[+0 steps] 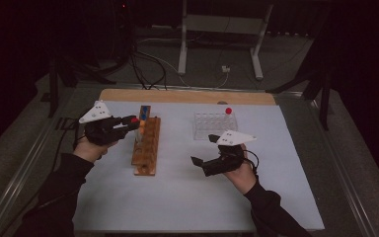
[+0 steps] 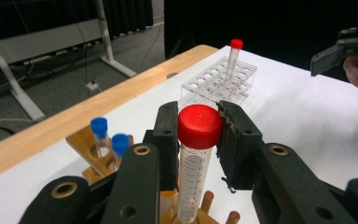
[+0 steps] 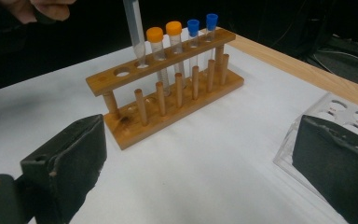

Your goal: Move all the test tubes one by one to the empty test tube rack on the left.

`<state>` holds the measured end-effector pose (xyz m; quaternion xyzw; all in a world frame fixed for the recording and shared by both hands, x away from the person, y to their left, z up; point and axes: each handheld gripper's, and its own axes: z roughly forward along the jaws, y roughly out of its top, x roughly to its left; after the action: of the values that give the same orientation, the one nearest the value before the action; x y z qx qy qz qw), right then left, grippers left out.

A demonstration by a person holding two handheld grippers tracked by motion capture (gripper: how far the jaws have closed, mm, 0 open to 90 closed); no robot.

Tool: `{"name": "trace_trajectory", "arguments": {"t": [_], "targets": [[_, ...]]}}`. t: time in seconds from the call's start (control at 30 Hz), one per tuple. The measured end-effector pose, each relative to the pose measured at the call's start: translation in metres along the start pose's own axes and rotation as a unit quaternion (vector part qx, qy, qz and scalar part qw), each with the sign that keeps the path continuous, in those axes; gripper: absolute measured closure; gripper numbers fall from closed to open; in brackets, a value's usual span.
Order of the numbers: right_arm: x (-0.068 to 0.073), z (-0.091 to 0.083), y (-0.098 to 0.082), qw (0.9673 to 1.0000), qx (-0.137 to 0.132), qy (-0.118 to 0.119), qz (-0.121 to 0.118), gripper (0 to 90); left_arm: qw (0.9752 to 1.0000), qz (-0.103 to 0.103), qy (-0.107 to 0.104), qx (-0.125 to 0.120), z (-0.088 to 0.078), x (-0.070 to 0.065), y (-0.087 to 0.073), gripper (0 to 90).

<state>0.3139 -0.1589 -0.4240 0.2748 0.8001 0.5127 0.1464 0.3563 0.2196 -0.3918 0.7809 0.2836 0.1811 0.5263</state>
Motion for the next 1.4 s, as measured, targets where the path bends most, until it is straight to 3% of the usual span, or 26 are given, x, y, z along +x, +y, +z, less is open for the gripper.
{"name": "trace_trajectory", "arguments": {"t": [0.67, 1.07, 1.33, 1.4], "targets": [[0.000, 0.000, 0.000, 1.0000, 0.002, 0.003, 0.001, 2.9, 0.9992, -0.034, -0.006, 0.020, 0.019, 0.002, -0.040, 71.4], [-0.002, 0.000, -0.001, 1.0000, 0.002, 0.005, 0.002, 2.9, 0.9986, -0.033, -0.003, 0.040, 0.026, 0.000, -0.049, 71.3], [-0.002, -0.001, 0.000, 1.0000, -0.001, 0.005, 0.002, 2.9, 0.9986, -0.035, -0.013, 0.039, 0.025, 0.001, -0.049, 70.1], [-0.002, -0.002, 0.000, 1.0000, -0.001, 0.005, 0.002, 2.9, 0.9985, -0.032, -0.024, 0.037, 0.025, 0.000, -0.050, 67.9]]}}
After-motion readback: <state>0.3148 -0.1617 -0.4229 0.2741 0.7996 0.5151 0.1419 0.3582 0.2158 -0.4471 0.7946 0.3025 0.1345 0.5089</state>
